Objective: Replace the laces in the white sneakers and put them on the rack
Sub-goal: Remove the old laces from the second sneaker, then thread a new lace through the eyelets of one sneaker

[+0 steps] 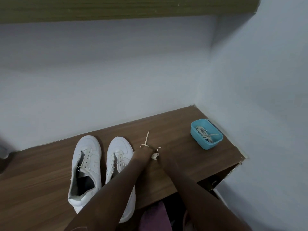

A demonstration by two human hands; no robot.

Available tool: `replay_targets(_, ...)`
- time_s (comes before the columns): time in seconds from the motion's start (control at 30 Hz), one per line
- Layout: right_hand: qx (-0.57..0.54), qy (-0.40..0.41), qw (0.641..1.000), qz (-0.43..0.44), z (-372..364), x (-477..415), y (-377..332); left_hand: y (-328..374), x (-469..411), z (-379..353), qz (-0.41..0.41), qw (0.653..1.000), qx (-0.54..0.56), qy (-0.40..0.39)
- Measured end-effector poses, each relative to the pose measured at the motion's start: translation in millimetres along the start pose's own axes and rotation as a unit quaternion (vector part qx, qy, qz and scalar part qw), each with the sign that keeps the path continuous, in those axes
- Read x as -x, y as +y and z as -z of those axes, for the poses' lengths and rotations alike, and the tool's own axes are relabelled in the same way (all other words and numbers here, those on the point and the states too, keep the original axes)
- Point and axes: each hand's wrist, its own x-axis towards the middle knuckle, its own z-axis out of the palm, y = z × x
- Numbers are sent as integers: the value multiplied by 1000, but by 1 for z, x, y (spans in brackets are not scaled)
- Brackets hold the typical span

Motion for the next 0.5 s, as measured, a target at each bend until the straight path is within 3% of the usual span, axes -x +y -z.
replay_targets(0.07, 31, -19, 999, 1, 9, 3, -1, 6, 4, -2, 0, 999, 33, 22)
replay_targets(0.17, -66, -67, 994, -47, 20, 1, 9, 7, 10, -1, -14, 985, 167, 37)
replay_targets(0.27, -61, -113, 991, -45, 28, 4, 12, 12, 16, 8, -38, 957, 278, 71)
replay_targets(0.4, -137, -121, 982, -35, 37, 7, 14, 21, 21, 27, -65, 929, 355, 86)
replay_targets(0.5, -234, -123, 962, -74, 48, 13, 17, 27, 23, 36, -68, 927, 357, 89)
